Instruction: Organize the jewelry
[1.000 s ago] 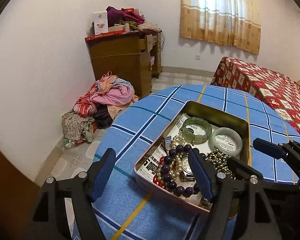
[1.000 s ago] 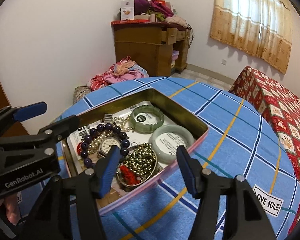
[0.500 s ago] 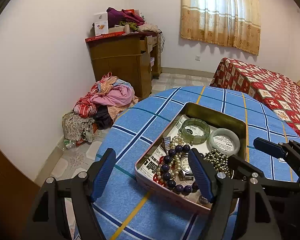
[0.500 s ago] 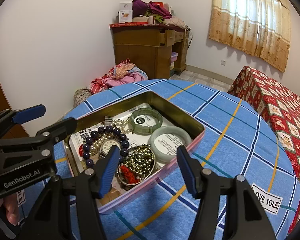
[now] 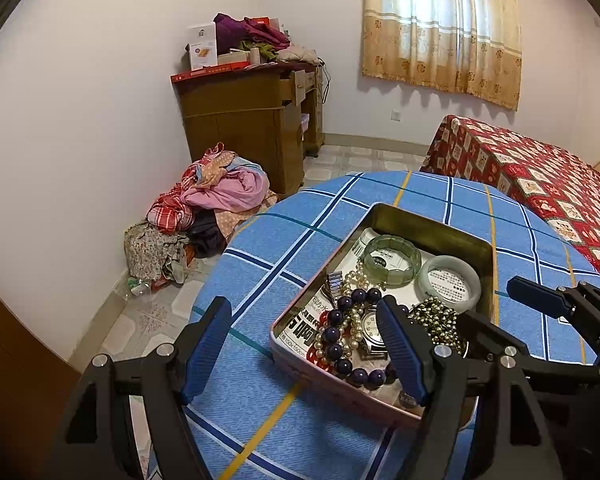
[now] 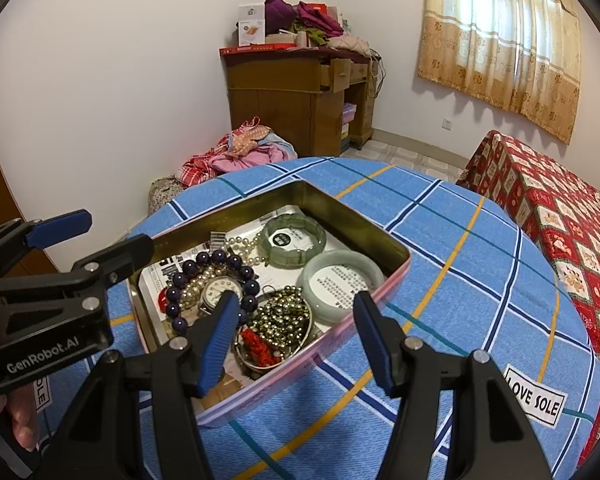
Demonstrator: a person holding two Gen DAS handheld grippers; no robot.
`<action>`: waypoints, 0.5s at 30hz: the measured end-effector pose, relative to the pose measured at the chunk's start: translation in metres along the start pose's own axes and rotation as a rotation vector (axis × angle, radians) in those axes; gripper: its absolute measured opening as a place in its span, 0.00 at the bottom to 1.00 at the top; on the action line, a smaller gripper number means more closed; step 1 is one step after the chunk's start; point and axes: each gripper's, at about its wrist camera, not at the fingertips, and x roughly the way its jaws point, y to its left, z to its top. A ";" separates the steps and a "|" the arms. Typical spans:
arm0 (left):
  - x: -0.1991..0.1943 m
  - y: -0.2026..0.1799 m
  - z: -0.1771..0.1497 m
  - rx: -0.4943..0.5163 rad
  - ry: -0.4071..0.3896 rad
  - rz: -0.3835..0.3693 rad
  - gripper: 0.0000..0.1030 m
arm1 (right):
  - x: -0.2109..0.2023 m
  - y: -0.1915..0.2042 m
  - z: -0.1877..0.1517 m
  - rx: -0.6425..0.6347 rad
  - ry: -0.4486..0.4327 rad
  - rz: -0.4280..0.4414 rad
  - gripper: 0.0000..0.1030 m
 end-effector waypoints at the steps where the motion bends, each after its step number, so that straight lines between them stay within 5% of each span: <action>1: 0.000 0.000 0.000 0.000 0.000 0.000 0.73 | 0.000 0.001 0.000 0.000 -0.001 0.000 0.61; 15: 0.001 0.000 0.000 -0.002 0.000 -0.001 0.73 | 0.002 0.003 -0.001 -0.003 0.005 0.006 0.61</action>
